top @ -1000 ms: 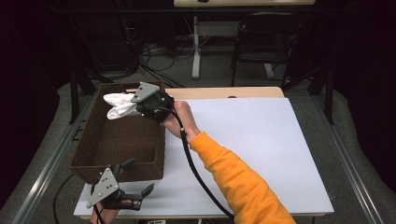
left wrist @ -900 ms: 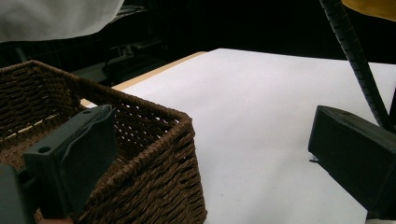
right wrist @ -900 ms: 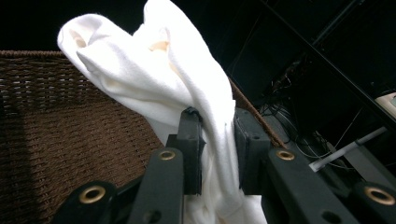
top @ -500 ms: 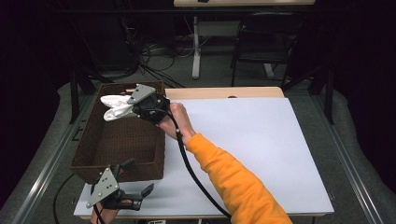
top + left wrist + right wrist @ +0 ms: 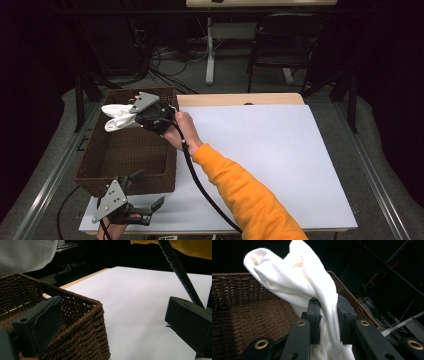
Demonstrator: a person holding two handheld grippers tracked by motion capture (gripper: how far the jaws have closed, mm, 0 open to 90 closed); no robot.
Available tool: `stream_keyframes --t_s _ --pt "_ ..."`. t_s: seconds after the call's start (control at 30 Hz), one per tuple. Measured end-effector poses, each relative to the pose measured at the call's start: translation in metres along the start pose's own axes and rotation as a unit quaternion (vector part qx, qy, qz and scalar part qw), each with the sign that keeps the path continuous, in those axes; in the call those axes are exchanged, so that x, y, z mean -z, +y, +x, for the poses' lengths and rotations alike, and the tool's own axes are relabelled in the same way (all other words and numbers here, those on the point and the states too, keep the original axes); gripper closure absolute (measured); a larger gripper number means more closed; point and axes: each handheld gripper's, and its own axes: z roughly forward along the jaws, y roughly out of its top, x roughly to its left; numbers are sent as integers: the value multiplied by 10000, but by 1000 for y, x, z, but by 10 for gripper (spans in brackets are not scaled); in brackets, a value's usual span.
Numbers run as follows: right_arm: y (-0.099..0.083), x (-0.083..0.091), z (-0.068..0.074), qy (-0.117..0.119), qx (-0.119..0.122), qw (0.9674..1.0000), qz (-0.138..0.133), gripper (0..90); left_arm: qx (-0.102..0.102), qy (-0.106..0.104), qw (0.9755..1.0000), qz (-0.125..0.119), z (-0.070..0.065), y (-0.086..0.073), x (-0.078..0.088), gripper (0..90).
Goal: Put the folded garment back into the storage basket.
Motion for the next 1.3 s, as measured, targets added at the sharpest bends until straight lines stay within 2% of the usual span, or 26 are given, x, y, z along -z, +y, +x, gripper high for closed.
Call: stream_keyframes --t_s 0.93,1.3 --pt "-8 -24 11 157 -179 9996 -121 748 25 -32 10000 4 1 0 0 11" --pt "-15 -31 10 180 -329 9992 -129 746 19 -24 10000 1 0 0 0 12"
